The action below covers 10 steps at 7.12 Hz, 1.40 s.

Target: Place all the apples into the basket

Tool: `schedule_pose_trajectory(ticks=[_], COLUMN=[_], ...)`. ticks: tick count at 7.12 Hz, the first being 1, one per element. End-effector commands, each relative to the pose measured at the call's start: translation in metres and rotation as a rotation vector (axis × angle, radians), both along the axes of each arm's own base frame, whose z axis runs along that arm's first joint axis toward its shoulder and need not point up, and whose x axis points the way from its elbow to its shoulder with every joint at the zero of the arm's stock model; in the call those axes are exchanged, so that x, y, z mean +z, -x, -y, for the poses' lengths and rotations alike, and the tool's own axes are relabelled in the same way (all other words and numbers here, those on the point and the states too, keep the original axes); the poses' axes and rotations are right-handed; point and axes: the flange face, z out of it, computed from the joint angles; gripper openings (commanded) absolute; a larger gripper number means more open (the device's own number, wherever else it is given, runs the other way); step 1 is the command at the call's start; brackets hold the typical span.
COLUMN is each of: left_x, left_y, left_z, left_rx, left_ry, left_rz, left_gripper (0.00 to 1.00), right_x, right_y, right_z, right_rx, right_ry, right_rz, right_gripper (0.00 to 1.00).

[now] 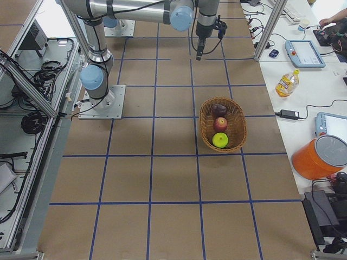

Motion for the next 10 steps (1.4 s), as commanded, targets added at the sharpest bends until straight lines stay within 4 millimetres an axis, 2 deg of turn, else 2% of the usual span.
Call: schedule_pose_trajectory(ticks=[1,3,10], left_x=[-0.001,-0.001,0.0], left_y=[-0.001,-0.001,-0.002], left_z=[0.0,0.0,0.0], left_rx=[0.002,0.002,0.003], left_ry=[-0.001,-0.001,0.0], left_rz=[0.0,0.0,0.0], left_gripper=[1.0,1.0,1.0], right_x=[0.011,0.017,0.008], right_y=[-0.028,-0.027,-0.031], right_z=[-0.053,-0.065,-0.064], right_rx=[0.051,0.049,0.044], right_ry=[0.016,-0.051,-0.068], right_rz=[0.011,0.016,0.063], right_gripper=[1.0,1.0,1.0])
